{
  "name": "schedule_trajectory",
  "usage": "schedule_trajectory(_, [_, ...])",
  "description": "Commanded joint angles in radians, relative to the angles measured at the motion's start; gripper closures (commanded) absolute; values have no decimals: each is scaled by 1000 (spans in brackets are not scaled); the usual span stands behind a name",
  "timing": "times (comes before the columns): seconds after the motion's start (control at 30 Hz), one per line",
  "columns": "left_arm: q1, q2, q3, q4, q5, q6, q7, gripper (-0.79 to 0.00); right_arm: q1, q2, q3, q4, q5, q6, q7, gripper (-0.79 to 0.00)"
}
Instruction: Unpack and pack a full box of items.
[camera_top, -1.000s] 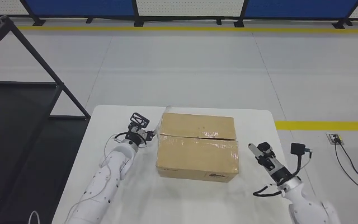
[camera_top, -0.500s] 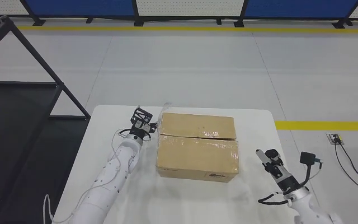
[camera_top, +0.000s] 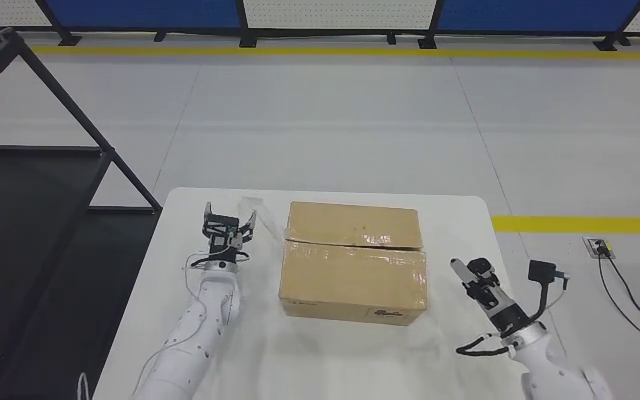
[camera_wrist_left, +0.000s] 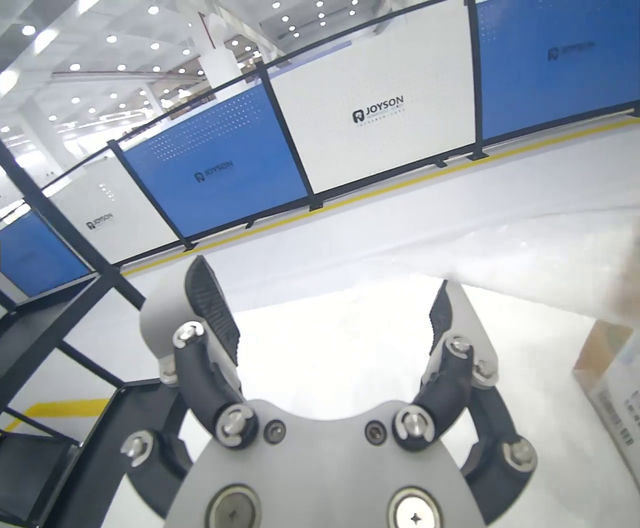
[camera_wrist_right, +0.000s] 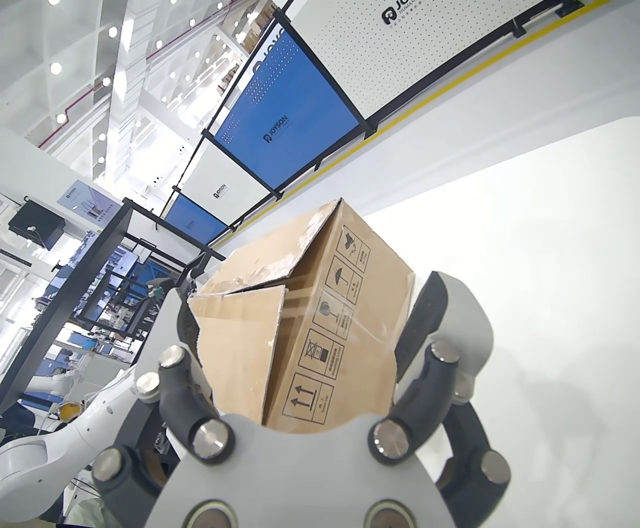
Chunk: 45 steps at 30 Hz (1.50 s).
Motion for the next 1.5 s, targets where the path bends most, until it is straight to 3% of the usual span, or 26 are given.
schedule_trajectory(0.0, [26,4,-10,-1,7,15,16,-785,10,0,-6,7,-1,-1,4,-785])
schedule_trajectory(0.23, [124,21,-5,-48,103,4,17,-785,48,2,-26,36,0,-6,22,-785])
schedule_trajectory(0.47, [163,24,-4,-133,146,-13,-39,-785,72,5,-37,44,-4,-9,39,-785])
schedule_trajectory(0.7, [126,27,-2,-162,215,-41,-118,-785,65,8,-31,39,0,-17,38,-785])
schedule_trajectory(0.87, [59,19,14,-112,253,-63,-142,-785,47,10,-21,32,5,-28,30,-785])
schedule_trajectory(1.03, [18,5,13,-68,230,-14,-110,-785,22,13,-5,28,14,-37,16,-785])
schedule_trajectory(1.27, [23,5,-49,-48,150,64,-42,-785,3,15,5,21,21,-42,7,-785])
schedule_trajectory(1.47, [85,18,-113,-105,104,100,-8,-785,29,16,-15,25,18,-43,25,-785])
